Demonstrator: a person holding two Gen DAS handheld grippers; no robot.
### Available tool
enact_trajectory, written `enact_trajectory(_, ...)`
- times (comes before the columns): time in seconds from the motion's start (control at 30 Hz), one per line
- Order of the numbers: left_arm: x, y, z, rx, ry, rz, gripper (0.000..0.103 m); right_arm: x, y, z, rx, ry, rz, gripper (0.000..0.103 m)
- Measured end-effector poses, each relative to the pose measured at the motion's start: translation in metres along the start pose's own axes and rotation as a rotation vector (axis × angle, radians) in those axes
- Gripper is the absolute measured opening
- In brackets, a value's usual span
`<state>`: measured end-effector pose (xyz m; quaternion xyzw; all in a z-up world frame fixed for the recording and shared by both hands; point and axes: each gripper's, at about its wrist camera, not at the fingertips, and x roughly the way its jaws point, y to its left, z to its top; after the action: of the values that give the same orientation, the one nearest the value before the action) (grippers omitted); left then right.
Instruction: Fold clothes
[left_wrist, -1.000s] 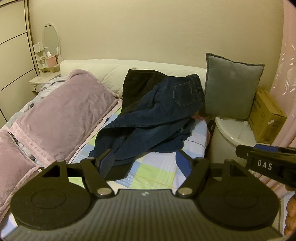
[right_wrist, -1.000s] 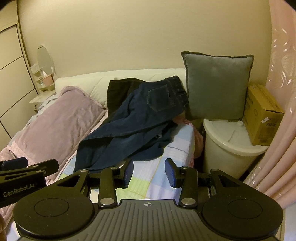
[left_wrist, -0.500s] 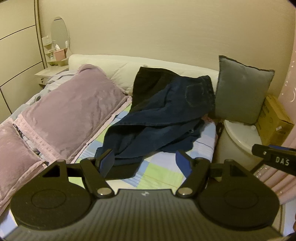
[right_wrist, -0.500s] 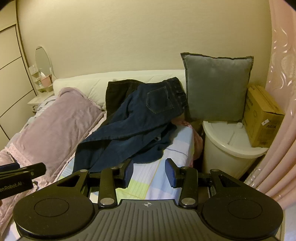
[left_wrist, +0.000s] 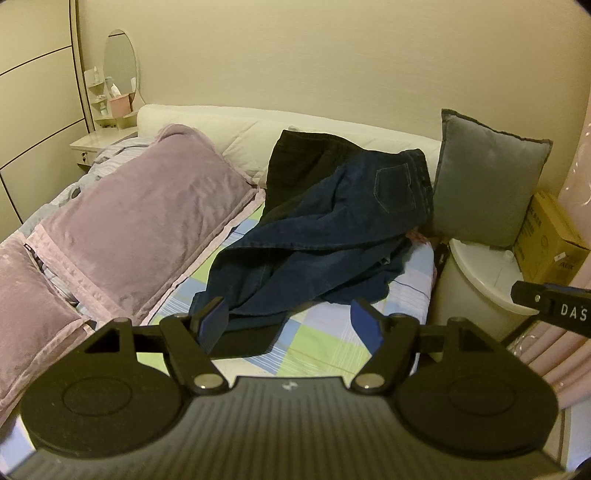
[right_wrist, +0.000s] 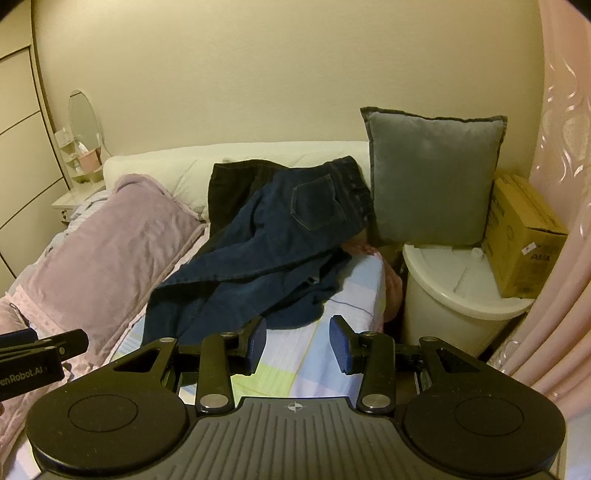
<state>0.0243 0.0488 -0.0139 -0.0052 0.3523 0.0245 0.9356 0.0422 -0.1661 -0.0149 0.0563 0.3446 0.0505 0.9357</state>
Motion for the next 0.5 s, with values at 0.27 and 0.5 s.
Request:
enact_trajectory(0.27,0.007,0.003,0.001,-0.009,0.016,-0.006,0.07,0.004,0.001,0.0,-0.004,0.006,-0.006,0.042)
enact_trajectory(0.5,0.013,0.003,-0.001,-0.016,0.034,-0.004,0.07,0.013,0.0,-0.001,-0.009,0.016,-0.01,0.042)
